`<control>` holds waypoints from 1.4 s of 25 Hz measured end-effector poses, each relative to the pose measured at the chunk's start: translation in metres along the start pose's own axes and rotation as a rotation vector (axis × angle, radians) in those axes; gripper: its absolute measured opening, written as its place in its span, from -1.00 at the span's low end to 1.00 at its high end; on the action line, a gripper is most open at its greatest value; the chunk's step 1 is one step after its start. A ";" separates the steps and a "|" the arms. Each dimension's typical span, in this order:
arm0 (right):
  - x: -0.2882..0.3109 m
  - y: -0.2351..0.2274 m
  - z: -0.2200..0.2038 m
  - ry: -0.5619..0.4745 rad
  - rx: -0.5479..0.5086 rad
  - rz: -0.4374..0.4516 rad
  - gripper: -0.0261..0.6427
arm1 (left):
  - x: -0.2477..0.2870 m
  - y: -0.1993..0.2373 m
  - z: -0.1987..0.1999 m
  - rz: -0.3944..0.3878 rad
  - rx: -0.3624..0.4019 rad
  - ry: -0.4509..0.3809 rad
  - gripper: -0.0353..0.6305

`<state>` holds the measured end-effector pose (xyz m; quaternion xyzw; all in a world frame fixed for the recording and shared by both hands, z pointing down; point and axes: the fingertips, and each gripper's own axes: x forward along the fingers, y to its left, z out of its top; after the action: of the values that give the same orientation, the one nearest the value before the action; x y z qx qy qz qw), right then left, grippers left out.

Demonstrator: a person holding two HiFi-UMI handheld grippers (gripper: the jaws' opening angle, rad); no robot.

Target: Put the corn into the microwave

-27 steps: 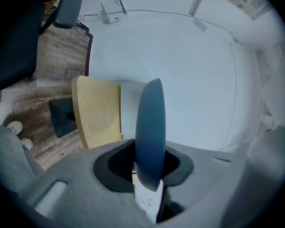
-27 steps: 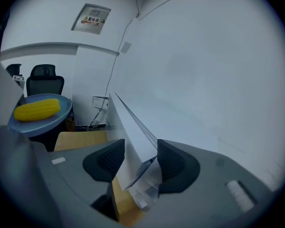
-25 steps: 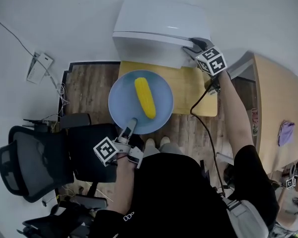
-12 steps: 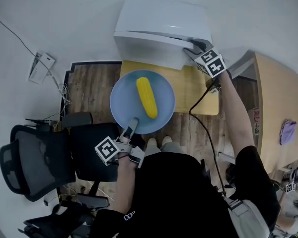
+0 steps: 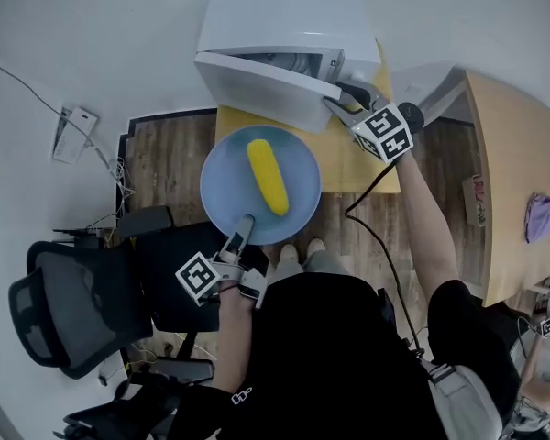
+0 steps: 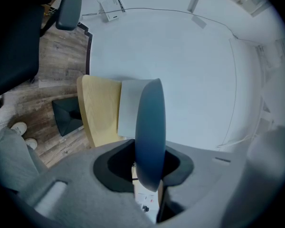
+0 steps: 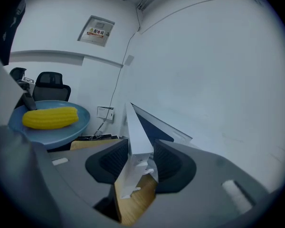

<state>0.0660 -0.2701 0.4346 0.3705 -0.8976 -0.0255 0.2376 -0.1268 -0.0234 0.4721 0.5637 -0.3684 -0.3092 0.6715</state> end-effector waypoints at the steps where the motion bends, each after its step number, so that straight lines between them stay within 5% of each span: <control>1: -0.003 0.005 0.001 -0.003 -0.008 -0.005 -0.39 | -0.001 0.000 -0.001 0.000 -0.002 0.002 -0.60; 23: -0.035 0.141 0.031 -0.215 0.223 0.279 -0.44 | -0.073 0.013 -0.013 -0.006 -0.007 -0.048 -0.60; 35: -0.025 0.228 0.061 -0.235 0.138 0.442 -0.45 | -0.142 0.029 -0.017 -0.011 -0.034 -0.154 -0.60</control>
<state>-0.0943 -0.0960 0.4205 0.1753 -0.9778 0.0453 0.1056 -0.1885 0.1089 0.4780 0.5288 -0.4104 -0.3617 0.6489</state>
